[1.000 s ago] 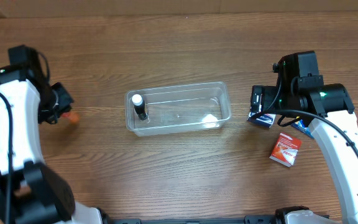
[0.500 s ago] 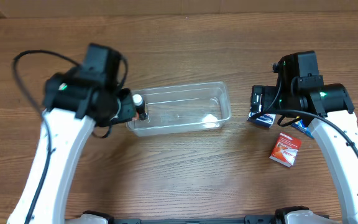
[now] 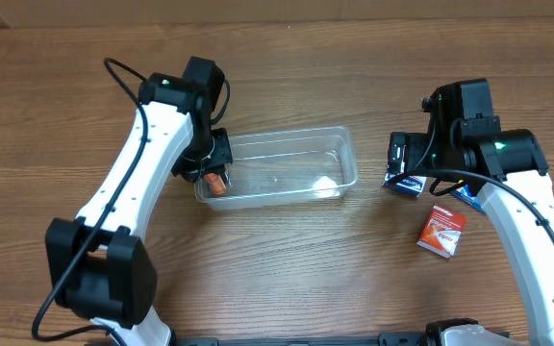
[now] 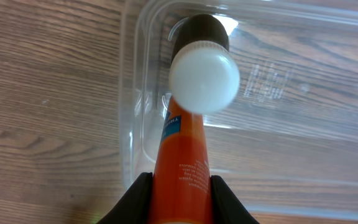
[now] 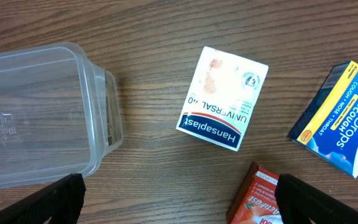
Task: Pack container
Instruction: 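Place the orange tube upright in the container's left end, then grasp the white Hansaplast box with the right gripper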
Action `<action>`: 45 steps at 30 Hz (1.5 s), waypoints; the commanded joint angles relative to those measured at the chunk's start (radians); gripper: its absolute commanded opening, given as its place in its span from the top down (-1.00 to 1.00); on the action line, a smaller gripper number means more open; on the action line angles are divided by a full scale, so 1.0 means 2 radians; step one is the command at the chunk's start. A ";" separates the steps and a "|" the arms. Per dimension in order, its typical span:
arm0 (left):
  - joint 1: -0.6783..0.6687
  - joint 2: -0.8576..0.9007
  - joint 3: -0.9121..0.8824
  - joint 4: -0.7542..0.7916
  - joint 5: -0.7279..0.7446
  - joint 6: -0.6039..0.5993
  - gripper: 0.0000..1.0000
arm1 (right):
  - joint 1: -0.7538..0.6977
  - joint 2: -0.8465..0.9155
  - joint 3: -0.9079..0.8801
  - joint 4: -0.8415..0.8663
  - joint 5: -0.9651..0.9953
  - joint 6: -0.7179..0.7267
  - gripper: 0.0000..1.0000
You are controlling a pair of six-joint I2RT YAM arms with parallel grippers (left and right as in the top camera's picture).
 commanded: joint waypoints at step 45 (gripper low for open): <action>0.100 -0.212 0.087 0.015 -0.091 0.010 -1.00 | -0.002 -0.004 0.087 0.068 0.101 0.077 -1.00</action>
